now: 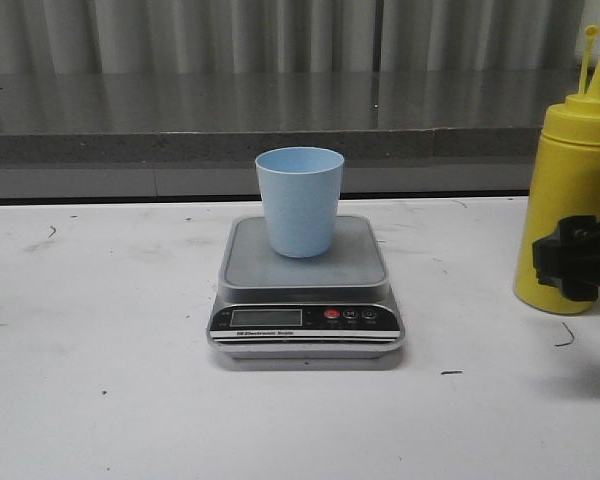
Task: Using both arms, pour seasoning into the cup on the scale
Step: 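Move the right gripper to the yellow bottle and close around its body, then lift the yellow bottle with the right gripper and tilt its nozzle toward the cup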
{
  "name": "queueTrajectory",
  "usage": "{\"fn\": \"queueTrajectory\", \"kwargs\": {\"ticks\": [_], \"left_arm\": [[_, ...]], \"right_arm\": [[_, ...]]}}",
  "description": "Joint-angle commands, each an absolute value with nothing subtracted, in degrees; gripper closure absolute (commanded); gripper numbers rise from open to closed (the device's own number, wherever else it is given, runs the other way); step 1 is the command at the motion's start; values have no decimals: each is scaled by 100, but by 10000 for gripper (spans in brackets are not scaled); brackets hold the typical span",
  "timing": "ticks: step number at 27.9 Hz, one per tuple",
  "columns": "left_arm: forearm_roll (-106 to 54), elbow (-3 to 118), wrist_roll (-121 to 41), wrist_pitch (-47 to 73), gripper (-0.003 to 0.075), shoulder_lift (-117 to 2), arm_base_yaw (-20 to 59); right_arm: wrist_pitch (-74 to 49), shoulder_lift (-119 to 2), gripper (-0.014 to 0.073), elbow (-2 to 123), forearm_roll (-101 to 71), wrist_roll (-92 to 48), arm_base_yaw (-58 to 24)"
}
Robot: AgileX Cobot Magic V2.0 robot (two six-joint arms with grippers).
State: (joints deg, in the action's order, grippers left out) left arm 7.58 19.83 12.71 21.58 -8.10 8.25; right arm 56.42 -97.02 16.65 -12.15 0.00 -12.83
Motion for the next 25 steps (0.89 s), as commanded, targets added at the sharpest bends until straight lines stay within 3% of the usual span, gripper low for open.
{"fn": "queueTrajectory", "kwargs": {"ticks": [1,25], "left_arm": [[788,2133,1309,1672,740,-878,828],[788,2133,1309,1672,740,-878,828]], "right_arm": [[6394,-9703,-15,1813,-1231,-66,-1274],[6324,-10395,-15,2846,-1462,-66,-1269]]}}
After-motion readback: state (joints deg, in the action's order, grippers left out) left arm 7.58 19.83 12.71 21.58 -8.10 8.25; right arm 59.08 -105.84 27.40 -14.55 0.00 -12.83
